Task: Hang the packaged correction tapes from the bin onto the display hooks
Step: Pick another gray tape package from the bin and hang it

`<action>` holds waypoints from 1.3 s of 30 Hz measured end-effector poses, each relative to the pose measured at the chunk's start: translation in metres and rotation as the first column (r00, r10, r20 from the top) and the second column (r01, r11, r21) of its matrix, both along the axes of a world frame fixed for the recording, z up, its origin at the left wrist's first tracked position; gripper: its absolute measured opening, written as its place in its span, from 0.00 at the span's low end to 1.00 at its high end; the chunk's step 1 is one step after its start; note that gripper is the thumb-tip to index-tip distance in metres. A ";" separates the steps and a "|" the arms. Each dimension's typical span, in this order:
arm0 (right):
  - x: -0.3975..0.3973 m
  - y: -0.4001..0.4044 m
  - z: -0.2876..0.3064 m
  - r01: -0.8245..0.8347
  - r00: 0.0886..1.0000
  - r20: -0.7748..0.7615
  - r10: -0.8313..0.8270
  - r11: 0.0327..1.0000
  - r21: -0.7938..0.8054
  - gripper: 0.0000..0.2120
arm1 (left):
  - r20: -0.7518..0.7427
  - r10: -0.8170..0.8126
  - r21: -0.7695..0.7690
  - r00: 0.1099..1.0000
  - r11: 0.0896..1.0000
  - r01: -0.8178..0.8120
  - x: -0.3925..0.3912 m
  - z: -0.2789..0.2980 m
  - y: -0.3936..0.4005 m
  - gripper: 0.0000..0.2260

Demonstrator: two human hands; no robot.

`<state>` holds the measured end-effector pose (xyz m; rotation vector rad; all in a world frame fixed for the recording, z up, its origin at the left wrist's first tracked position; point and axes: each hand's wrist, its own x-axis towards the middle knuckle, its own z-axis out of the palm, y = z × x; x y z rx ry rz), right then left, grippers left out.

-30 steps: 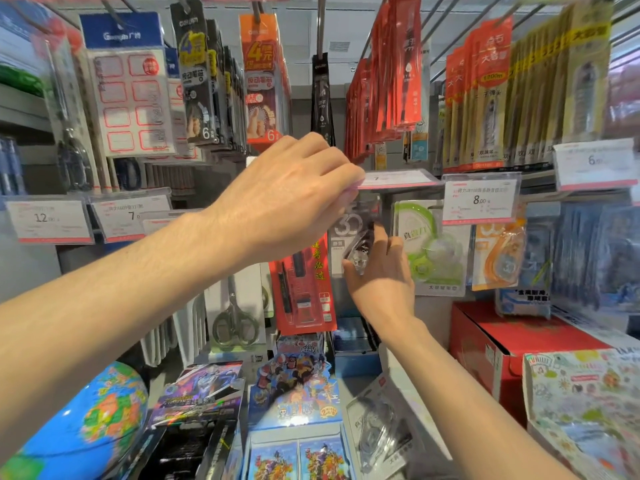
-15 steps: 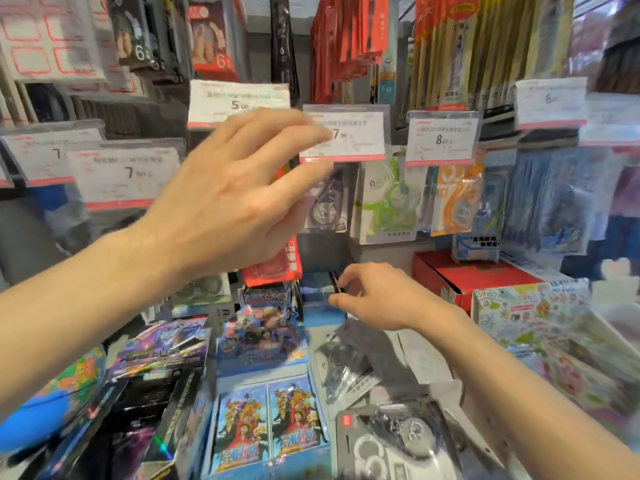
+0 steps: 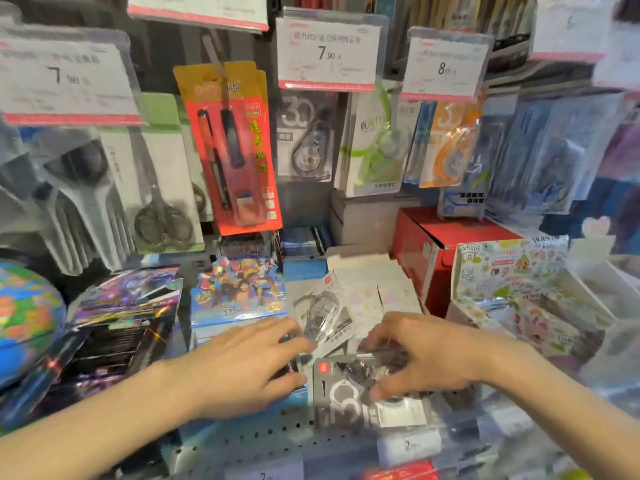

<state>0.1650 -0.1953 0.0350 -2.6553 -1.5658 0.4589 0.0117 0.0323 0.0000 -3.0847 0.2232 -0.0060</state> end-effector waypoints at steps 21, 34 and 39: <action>0.006 0.006 -0.011 -0.052 0.993 0.102 0.053 0.999 -0.013 0.31 | -0.142 0.059 -0.100 0.988 0.992 -0.074 -0.002 -0.001 0.002 0.21; 0.004 0.007 -0.007 -0.073 0.987 0.149 0.065 0.996 0.047 0.32 | -0.157 0.062 -0.086 0.986 0.993 -0.076 -0.002 0.003 0.001 0.19; 0.010 -0.002 0.014 -0.031 0.985 0.170 0.005 0.989 0.148 0.30 | -0.114 0.098 -0.159 0.989 0.980 -0.115 0.001 0.009 0.001 0.20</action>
